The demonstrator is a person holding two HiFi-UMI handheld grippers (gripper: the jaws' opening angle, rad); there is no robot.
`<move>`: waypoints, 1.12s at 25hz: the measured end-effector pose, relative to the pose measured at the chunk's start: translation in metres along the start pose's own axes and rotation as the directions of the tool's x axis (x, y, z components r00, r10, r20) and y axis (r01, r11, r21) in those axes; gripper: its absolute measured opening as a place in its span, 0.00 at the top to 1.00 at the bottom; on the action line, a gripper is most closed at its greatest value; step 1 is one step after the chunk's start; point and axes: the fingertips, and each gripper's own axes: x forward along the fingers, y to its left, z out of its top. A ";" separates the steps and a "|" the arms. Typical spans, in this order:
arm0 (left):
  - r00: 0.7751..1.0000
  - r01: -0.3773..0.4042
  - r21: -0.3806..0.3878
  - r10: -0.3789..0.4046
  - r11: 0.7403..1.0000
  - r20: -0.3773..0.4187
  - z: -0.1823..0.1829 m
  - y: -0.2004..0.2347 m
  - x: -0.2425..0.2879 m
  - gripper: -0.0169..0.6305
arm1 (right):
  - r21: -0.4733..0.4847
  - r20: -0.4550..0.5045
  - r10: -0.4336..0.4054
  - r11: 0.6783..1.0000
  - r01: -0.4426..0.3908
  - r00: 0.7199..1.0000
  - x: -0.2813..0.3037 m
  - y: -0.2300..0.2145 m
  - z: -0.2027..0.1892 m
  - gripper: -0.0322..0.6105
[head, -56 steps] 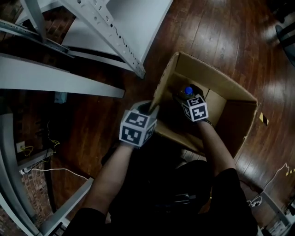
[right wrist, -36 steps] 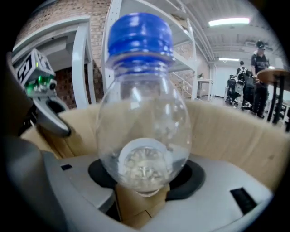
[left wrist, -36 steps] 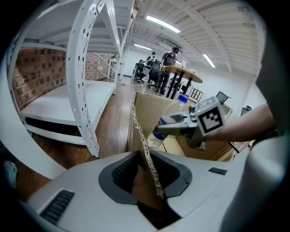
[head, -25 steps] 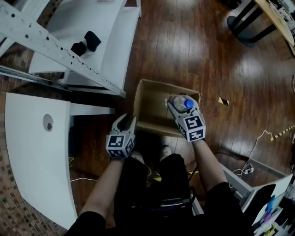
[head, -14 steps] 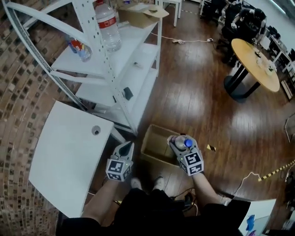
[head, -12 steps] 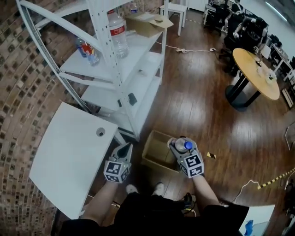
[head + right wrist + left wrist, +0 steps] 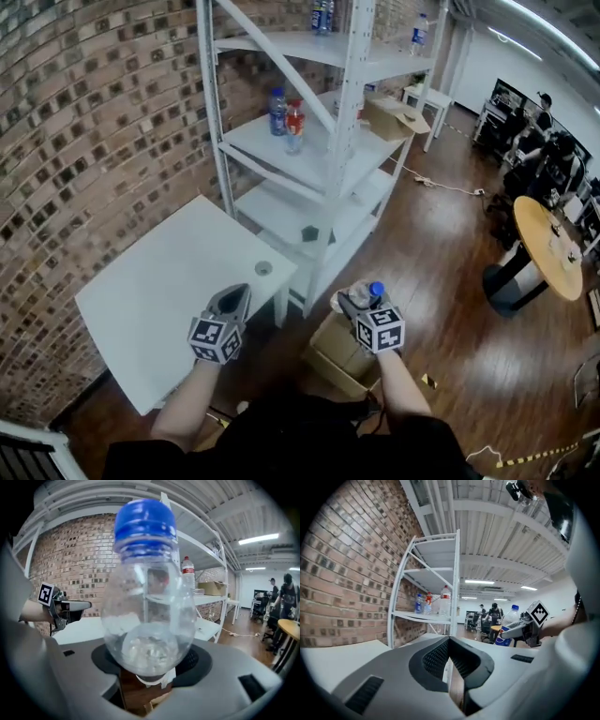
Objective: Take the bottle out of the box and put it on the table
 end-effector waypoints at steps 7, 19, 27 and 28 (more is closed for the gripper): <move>0.971 -0.236 -0.041 0.237 0.971 0.035 0.010 0.099 -0.092 0.97 | -0.120 -0.015 0.191 0.974 -0.191 0.981 0.074 0.108 0.046 0.53; 0.844 -0.529 -0.092 0.535 0.844 0.051 0.004 0.211 -0.246 0.97 | -0.238 -0.067 0.469 0.850 -0.470 0.881 0.164 0.304 0.073 0.53; 0.708 -0.694 -0.122 0.703 0.710 0.065 0.000 0.251 -0.339 0.97 | -0.288 -0.137 0.604 0.734 -0.615 0.785 0.199 0.405 0.070 0.53; 0.688 -0.713 -0.127 0.723 0.690 0.063 -0.003 0.253 -0.347 0.97 | -0.299 -0.152 0.622 0.712 -0.636 0.768 0.204 0.416 0.070 0.53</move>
